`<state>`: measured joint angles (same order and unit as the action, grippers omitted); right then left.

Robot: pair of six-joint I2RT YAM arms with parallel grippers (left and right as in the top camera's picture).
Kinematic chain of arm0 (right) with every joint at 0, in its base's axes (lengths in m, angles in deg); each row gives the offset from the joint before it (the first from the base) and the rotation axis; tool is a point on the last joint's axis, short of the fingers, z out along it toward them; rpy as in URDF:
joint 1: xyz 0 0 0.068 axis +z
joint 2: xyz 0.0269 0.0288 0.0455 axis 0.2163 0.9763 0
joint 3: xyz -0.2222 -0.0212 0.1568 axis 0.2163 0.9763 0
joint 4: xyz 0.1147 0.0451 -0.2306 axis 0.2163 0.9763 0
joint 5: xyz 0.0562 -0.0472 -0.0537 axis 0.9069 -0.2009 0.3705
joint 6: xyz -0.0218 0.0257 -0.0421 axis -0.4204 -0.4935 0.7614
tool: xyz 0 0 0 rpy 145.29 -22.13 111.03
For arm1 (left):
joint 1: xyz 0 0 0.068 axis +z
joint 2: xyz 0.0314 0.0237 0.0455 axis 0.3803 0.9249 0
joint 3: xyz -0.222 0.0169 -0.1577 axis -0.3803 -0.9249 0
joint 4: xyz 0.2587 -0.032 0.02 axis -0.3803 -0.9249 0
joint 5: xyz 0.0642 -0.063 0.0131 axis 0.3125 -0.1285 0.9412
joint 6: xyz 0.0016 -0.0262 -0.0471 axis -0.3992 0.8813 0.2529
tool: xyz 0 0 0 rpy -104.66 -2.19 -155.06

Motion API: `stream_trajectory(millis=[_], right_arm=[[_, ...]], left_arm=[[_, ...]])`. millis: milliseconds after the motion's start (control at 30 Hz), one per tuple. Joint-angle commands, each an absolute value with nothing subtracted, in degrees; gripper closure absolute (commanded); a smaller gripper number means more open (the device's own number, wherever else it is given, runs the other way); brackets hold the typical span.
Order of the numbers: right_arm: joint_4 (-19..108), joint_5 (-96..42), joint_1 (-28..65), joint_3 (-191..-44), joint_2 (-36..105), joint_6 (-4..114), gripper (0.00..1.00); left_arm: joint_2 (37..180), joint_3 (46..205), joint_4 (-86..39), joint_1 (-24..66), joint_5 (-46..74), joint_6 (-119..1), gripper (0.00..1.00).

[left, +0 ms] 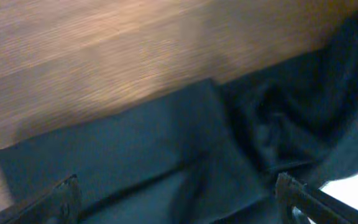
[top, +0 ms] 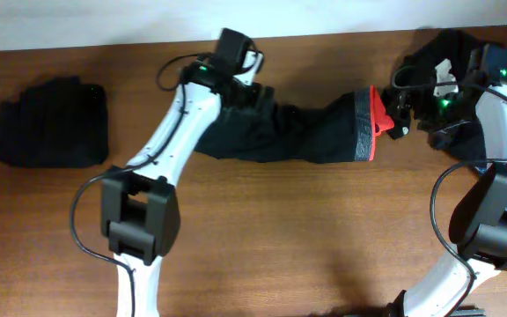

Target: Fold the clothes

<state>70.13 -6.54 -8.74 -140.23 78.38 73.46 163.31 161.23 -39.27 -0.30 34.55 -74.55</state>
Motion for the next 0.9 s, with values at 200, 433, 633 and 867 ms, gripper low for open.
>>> stream_trajectory(millis=[200,433,633,867], right_arm=[[65.14,-3.48,-8.9,-140.71,86.03,80.76,0.01],[64.03,0.26,-8.85,-140.71,89.7,83.95,0.01],[62.96,3.32,-8.33,-140.71,91.93,83.89,0.01],[62.28,4.09,-6.93,-140.71,92.19,83.43,0.01]], left_arm=[[159.88,163.06,-42.13,6.32,35.62,-74.42,0.01],[159.88,163.06,-42.22,7.65,39.77,-74.44,0.01],[159.88,163.06,-42.24,7.89,42.98,-74.51,0.01],[159.88,163.06,-42.19,7.89,43.11,-74.66,0.01]])
